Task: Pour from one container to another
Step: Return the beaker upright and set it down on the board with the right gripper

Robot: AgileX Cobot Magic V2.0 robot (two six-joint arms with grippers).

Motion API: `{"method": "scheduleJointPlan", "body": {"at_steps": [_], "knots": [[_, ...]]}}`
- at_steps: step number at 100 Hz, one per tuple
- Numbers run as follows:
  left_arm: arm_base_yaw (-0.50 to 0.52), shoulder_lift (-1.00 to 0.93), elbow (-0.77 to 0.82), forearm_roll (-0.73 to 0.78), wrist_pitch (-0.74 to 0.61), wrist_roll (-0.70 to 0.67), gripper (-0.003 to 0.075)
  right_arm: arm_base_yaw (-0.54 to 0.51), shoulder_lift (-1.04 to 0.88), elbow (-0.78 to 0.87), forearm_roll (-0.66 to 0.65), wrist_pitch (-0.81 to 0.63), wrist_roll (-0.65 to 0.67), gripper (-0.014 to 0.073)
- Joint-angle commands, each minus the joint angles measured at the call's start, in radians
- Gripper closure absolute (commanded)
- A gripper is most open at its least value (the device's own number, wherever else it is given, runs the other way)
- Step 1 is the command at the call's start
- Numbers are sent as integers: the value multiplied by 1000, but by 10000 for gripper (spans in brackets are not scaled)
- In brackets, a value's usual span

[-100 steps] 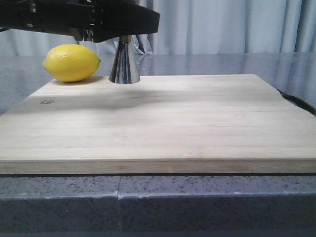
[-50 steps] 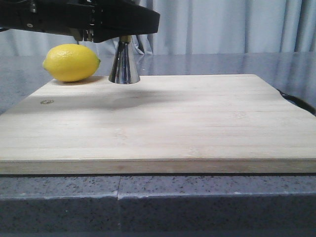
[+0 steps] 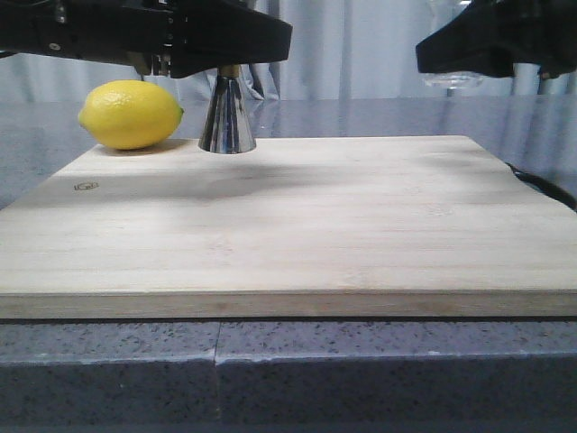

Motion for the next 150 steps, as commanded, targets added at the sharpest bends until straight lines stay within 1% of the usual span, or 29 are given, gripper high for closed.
{"method": "scheduleJointPlan", "body": {"at_steps": [1, 13, 22, 45, 70, 95, 123, 130, 142, 150], "knots": [[-9, -42, -29, -86, 95, -8, 459, -9, 15, -26, 19, -109, -57, 293], [-9, -42, -29, -86, 95, -8, 459, -9, 56, -30, 19, -139, -108, 293], [-9, -42, -29, -86, 95, -8, 459, -9, 83, -36, 22, -136, -134, 293], [-9, -42, -29, -86, 95, -8, 459, -9, 139, -37, 79, -140, -199, 293], [-9, -42, -29, -86, 95, -8, 459, -9, 153, -37, 81, -155, -200, 293], [-9, -42, -29, -86, 95, -8, 459, -9, 153, -37, 81, -87, -200, 293], [-9, -42, -29, -86, 95, -8, 459, -9, 153, -37, 81, -85, -200, 288], [-9, -42, -29, -86, 95, -8, 459, -9, 153, -37, 81, -85, -200, 265], [-9, -42, -29, -86, 95, -8, 459, -9, 153, -37, 81, -83, -200, 179], [-9, -42, -29, -86, 95, -8, 459, -9, 153, -37, 81, -68, -189, 142]]}}
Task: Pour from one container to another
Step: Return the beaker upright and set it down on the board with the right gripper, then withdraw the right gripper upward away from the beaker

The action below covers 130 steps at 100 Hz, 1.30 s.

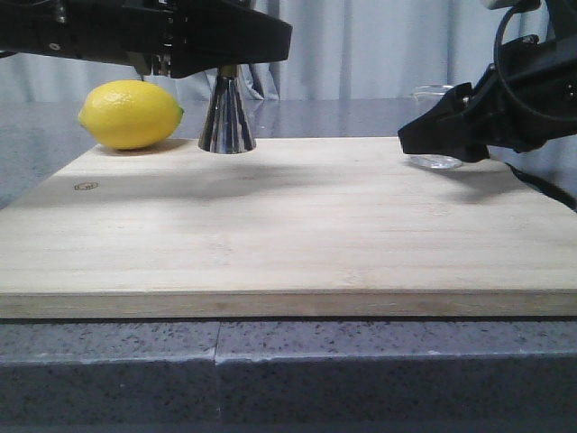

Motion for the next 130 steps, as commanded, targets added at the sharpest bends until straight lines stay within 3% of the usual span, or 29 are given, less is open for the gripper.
{"method": "scheduleJointPlan", "body": {"at_steps": [1, 23, 56, 101, 130], "knots": [[-9, -42, -29, -86, 95, -8, 459, -9, -31, -33, 30, -37, 6, 140], [-9, -42, -29, -86, 95, -8, 459, -9, -59, -33, -62, 13, 195, 130], [-9, -42, -29, -86, 95, -8, 459, -5, -156, -33, -386, 213, 596, 134], [-9, -42, -29, -86, 95, -8, 459, -5, -365, -22, -838, 222, 1126, 134], [-9, -42, -29, -86, 95, -8, 459, -5, -585, 57, -890, 226, 1219, 134]]}}
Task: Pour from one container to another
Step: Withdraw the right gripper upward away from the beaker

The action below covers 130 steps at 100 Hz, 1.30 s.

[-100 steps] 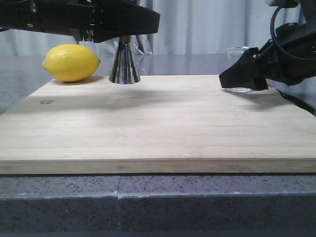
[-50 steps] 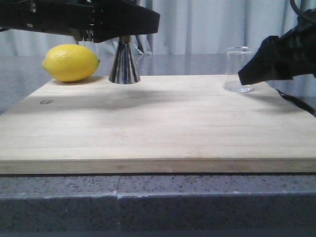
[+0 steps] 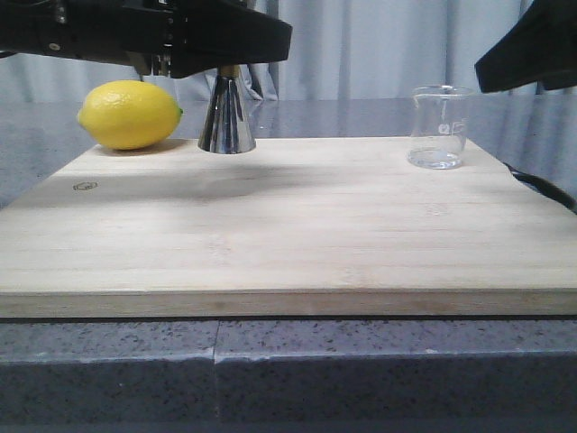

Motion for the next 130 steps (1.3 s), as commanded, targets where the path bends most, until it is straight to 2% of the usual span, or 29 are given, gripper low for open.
{"method": "scheduleJointPlan", "body": {"at_steps": [1, 42, 130], "knots": [[-9, -42, -29, -86, 95, -8, 459, -5, -92, -2, 1, 4, 22, 134], [-9, -42, -29, -86, 95, -8, 459, -5, -316, 55, 1, -4, 35, 134], [-9, -42, -29, -86, 95, -8, 459, -5, -328, 64, -1, 3, 35, 134]]}}
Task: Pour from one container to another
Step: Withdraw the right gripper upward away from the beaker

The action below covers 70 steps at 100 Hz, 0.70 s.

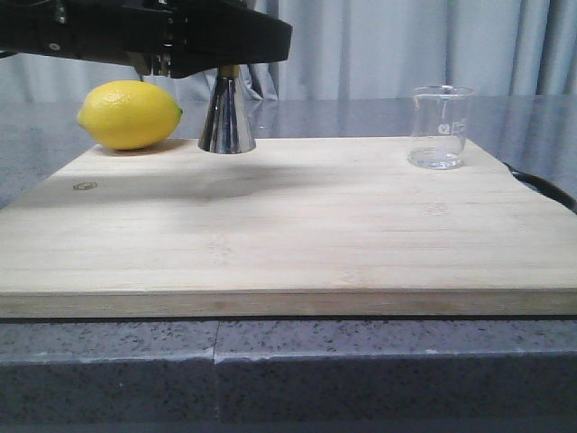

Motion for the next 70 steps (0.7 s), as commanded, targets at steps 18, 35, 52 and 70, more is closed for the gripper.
{"method": "scheduleJointPlan", "body": {"at_steps": [18, 35, 52, 70], "knots": [[-9, -42, -29, -86, 95, -8, 459, -5, -8, -26, 8, 24, 2, 134], [-9, -42, -29, -86, 95, -8, 459, -5, -8, -26, 8, 24, 2, 134], [-9, -42, -29, -86, 95, -8, 459, -5, -8, -26, 8, 24, 2, 134], [-9, -42, -29, -86, 86, -6, 459, -5, -8, -26, 8, 26, 2, 134]]}}
